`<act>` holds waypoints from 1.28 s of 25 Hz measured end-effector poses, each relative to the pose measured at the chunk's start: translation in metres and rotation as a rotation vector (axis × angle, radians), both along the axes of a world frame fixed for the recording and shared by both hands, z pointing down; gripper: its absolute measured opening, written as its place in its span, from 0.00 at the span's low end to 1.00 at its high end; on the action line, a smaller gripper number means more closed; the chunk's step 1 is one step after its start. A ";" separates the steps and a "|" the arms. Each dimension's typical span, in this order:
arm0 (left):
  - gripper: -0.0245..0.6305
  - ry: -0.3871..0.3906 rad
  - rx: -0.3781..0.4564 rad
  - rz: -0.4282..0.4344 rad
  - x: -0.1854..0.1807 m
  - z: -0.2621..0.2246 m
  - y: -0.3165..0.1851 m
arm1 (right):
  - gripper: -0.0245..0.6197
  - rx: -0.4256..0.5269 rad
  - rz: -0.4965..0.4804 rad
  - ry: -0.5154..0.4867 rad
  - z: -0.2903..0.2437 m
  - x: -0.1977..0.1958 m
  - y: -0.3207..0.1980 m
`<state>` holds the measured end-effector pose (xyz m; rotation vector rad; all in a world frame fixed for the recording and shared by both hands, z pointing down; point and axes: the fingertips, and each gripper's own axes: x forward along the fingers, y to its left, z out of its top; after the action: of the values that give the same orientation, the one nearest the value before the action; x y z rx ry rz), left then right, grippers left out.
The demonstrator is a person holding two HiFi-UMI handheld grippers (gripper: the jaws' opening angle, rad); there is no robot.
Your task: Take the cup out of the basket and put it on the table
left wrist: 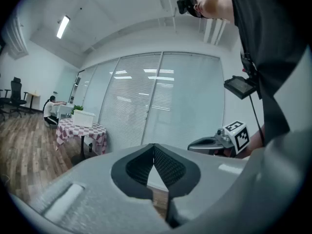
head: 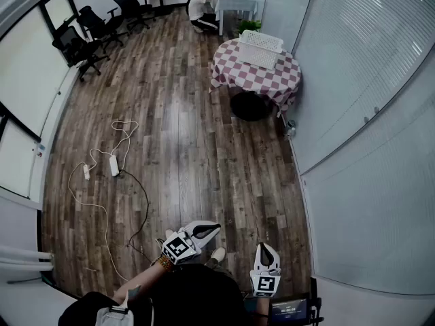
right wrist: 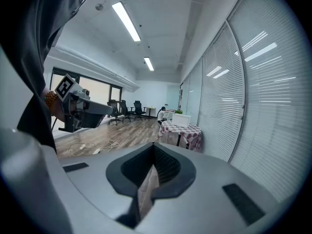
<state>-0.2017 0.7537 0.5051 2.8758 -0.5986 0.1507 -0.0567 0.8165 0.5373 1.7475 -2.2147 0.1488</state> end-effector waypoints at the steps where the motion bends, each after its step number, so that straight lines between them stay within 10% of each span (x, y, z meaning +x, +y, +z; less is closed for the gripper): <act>1: 0.04 -0.016 0.008 0.008 0.005 0.001 0.005 | 0.05 0.005 -0.006 -0.002 -0.001 0.004 0.002; 32: 0.04 -0.053 0.051 0.066 0.076 0.017 0.024 | 0.05 0.054 -0.082 -0.025 0.014 0.039 0.001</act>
<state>-0.1253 0.7778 0.5224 2.9511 -0.5249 0.2250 -0.0180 0.8173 0.5513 1.6872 -2.3249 0.0942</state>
